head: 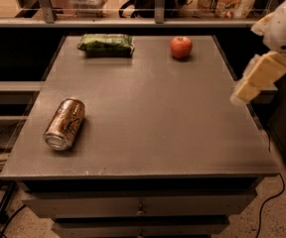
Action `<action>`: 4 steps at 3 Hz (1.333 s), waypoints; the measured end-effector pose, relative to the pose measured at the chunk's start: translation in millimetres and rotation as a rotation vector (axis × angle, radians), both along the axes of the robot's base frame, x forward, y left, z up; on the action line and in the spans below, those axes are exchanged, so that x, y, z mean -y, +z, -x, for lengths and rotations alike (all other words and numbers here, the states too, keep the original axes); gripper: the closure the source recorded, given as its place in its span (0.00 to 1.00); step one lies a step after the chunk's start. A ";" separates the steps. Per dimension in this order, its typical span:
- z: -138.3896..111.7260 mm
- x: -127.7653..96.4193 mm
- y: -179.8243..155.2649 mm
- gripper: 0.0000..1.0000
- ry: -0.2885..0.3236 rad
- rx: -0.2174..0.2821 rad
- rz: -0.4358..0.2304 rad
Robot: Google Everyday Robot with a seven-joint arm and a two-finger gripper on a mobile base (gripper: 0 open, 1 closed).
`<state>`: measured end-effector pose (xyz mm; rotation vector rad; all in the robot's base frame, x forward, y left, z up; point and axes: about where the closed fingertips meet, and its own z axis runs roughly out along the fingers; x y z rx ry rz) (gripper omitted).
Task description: Move apple near orange can
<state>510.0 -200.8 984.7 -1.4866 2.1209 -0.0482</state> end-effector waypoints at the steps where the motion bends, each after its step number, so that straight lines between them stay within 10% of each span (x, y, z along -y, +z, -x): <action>1: -38.5 -3.4 -2.0 0.00 -0.028 0.057 -0.080; 4: -108.8 -24.2 -11.3 0.00 -0.138 0.083 -0.114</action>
Offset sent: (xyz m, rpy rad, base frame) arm 0.1053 0.0232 0.0014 0.1280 -0.1114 -0.1259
